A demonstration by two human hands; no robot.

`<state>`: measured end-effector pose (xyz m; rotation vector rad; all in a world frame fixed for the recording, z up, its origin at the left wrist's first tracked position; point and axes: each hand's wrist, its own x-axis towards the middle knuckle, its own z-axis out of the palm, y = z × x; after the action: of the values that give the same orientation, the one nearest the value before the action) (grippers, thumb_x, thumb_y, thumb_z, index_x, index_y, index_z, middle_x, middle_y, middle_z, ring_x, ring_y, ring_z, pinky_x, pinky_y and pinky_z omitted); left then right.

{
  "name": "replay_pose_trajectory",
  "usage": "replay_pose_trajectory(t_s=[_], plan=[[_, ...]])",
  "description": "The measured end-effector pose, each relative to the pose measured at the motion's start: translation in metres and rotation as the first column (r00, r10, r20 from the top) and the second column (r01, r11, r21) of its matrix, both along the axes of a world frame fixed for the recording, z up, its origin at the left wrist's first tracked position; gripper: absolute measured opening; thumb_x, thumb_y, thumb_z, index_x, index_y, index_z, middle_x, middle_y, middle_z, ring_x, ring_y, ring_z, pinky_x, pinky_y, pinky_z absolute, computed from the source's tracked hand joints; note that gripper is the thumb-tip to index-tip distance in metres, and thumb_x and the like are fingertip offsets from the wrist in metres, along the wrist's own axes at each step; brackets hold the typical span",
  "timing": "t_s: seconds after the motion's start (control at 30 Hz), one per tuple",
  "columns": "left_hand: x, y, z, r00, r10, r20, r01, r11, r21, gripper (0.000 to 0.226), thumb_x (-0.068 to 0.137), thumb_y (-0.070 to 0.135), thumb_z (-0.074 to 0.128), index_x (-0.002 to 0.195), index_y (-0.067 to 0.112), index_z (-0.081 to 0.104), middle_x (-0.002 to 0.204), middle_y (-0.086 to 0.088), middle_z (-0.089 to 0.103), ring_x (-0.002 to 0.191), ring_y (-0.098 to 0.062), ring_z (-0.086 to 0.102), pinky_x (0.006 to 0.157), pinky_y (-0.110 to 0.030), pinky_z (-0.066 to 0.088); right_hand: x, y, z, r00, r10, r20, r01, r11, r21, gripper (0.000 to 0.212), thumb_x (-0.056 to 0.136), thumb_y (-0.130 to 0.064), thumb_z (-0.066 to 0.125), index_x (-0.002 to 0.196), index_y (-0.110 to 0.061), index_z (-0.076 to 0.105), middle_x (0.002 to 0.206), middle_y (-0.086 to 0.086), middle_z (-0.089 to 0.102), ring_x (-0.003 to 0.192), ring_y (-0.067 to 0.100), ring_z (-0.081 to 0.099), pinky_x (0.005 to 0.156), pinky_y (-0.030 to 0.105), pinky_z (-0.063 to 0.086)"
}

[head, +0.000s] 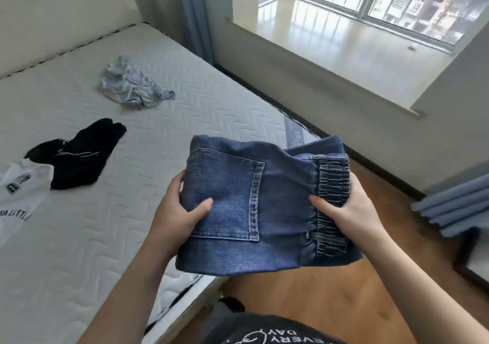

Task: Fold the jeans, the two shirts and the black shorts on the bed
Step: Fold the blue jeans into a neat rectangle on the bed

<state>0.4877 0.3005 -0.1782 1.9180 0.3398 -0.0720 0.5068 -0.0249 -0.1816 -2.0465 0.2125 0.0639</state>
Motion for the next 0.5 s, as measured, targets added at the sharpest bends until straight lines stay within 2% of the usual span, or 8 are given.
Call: replay_pose_trajectory(t_s=[0.2, 0.37, 0.43, 0.5], plan=[[0.009, -0.100, 0.004, 0.979, -0.204, -0.001, 0.204, 0.979, -0.001, 0.078, 0.065, 0.040, 0.078, 0.135, 0.043, 0.045, 0.119, 0.009, 0.067, 0.102, -0.009, 0.068, 0.093, -0.044, 0.055, -0.063, -0.098, 0.002, 0.983, -0.181, 0.036, 0.181, 0.983, 0.005, 0.085, 0.073, -0.038, 0.083, 0.141, -0.036, 0.033, 0.107, -0.032, 0.057, 0.094, -0.025, 0.052, 0.078, 0.007, 0.038], [0.016, -0.169, 0.009, 0.944, -0.331, 0.000, 0.331, 0.943, -0.010, 0.076, 0.064, 0.041, 0.079, 0.133, 0.046, 0.046, 0.117, 0.007, 0.069, 0.100, -0.012, 0.070, 0.091, -0.047, 0.056, -0.099, -0.154, 0.011, 0.953, -0.302, 0.034, 0.302, 0.953, 0.017, 0.093, 0.075, -0.042, 0.080, 0.148, -0.040, 0.023, 0.113, -0.035, 0.051, 0.100, -0.015, 0.052, 0.087, 0.016, 0.037], [0.023, -0.188, 0.008, 0.930, -0.369, 0.003, 0.369, 0.929, -0.014, 0.077, 0.061, 0.046, 0.079, 0.131, 0.049, 0.046, 0.117, 0.006, 0.069, 0.101, -0.015, 0.070, 0.091, -0.049, 0.056, -0.105, -0.170, 0.013, 0.943, -0.331, 0.023, 0.331, 0.944, 0.014, 0.092, 0.077, -0.039, 0.079, 0.148, -0.040, 0.021, 0.110, -0.038, 0.047, 0.096, -0.019, 0.049, 0.085, 0.012, 0.034], [0.030, -0.205, 0.007, 0.920, -0.392, -0.006, 0.392, 0.920, -0.010, 0.074, 0.064, 0.043, 0.080, 0.128, 0.052, 0.045, 0.113, 0.005, 0.070, 0.096, -0.016, 0.071, 0.088, -0.049, 0.057, -0.106, -0.184, 0.012, 0.932, -0.362, 0.009, 0.361, 0.932, 0.020, 0.092, 0.079, -0.036, 0.079, 0.149, -0.041, 0.020, 0.109, -0.041, 0.045, 0.093, -0.024, 0.045, 0.088, 0.016, 0.033]])
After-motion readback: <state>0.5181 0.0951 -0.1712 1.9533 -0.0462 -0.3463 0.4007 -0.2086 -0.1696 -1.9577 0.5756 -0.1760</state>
